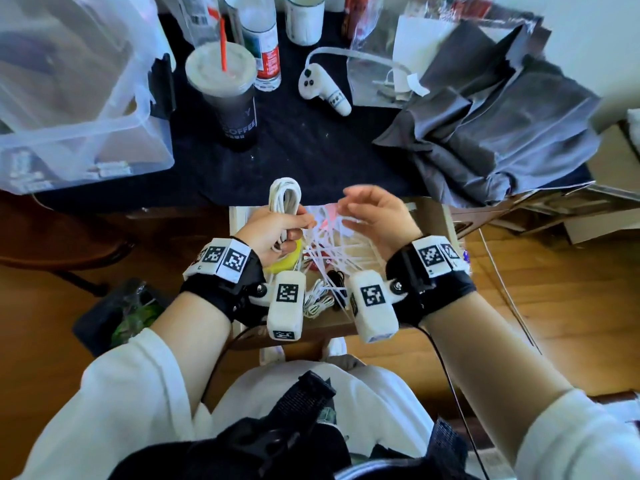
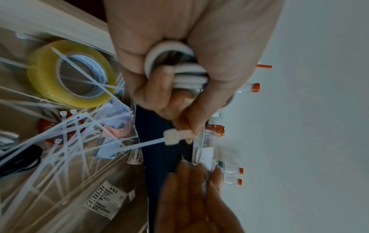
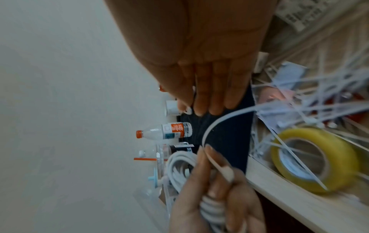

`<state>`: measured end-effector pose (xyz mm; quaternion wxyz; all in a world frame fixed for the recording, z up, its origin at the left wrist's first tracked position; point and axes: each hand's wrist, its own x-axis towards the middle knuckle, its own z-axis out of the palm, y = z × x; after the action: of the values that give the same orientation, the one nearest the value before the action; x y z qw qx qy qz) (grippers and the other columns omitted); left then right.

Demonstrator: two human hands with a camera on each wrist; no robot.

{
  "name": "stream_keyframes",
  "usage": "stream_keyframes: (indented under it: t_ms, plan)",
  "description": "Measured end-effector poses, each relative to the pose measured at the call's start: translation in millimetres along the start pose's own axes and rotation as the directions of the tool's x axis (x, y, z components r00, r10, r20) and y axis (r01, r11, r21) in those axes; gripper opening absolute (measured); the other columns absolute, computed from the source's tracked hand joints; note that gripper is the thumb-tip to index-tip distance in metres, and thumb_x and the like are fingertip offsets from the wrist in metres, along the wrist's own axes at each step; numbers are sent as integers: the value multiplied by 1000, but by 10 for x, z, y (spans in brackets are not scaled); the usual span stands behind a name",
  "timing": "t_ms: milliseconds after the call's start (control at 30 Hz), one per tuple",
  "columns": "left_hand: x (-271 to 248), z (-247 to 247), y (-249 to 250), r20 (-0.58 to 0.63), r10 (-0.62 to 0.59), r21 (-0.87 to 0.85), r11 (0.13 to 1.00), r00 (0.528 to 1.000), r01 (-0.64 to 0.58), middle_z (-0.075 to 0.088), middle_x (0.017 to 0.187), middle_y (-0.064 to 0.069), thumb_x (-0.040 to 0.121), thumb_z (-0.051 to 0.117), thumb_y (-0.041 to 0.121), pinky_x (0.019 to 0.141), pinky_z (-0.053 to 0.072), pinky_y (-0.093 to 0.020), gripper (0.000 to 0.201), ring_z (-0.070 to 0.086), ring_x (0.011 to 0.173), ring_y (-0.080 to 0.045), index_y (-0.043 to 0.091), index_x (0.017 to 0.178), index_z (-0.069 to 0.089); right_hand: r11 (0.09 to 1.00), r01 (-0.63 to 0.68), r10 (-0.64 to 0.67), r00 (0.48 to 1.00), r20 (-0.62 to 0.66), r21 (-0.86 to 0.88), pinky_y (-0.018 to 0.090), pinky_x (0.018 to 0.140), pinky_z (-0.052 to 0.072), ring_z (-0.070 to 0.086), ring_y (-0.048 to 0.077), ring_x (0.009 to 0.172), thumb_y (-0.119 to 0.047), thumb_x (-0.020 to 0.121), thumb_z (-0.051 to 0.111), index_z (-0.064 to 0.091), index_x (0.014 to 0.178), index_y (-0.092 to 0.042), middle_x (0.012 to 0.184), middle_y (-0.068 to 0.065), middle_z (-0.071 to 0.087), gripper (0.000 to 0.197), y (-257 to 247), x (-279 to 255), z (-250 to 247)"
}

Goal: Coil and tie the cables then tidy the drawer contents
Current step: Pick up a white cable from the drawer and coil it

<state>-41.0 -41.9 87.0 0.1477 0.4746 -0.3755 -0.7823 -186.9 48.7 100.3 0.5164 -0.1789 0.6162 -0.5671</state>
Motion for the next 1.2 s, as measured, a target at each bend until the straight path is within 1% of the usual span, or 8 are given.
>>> stream_keyframes:
  t_ms: [100,233,433,533,767,933,1067,1200]
  plan:
    - [-46,64,75,64,6,21,1000,998,-7,57,60,-5,88,53,-7,32,22,-13,22,37,37,-5,9,74,50,951,211,-198,977,79,-225,16,74,50,58,6,85,16,84,51,57,92,-14,92,-1,61,32,-112,122,-45]
    - [-95,140,184,112,20,24,999,994,-23,52,53,1,89,54,-4,33,22,-13,20,37,38,-4,11,75,51,738,335,-238,942,238,-586,19,90,47,60,6,94,-1,85,63,59,99,-21,99,-7,63,25,-114,212,-50]
    - [-111,147,270,188,33,-58,998,982,-23,51,59,0,90,52,0,35,23,-12,20,37,41,-2,13,75,50,760,334,-306,941,146,-558,17,58,49,58,4,55,-9,86,65,57,71,-22,64,-2,62,21,-123,189,-52]
    - [-91,176,289,152,29,-65,998,988,-19,50,56,2,90,55,7,33,23,-12,20,36,39,-2,13,72,49,799,313,-310,946,94,-513,14,41,37,44,1,37,-7,89,60,51,68,-17,54,1,53,25,-193,172,-77]
    - [-194,286,327,375,21,98,993,927,-62,47,49,4,69,61,17,33,17,-11,32,32,37,-2,11,98,48,915,173,-203,978,-43,-364,15,34,24,32,4,31,-18,94,54,48,70,-14,53,6,46,25,-346,213,-34]
    - [-174,367,348,395,-7,179,981,919,-70,44,51,1,69,64,11,30,21,-11,22,32,35,-3,12,70,42,835,153,-150,988,49,-528,15,34,28,38,1,31,-12,89,58,53,67,-13,50,-1,49,22,-349,162,1]
    - [-171,390,355,406,-28,178,983,913,-49,45,50,1,70,63,10,29,21,-10,20,32,34,-2,12,67,43,736,234,-137,970,199,-635,10,43,34,43,0,38,-6,88,55,65,91,2,57,-2,52,14,-319,116,2]
    - [-188,380,355,406,-57,172,985,912,-14,44,50,2,71,61,10,31,16,-10,18,31,34,-1,13,69,43,721,287,-138,951,276,-631,11,47,35,41,0,41,-3,87,55,68,93,-3,58,-5,51,14,-339,88,-30]
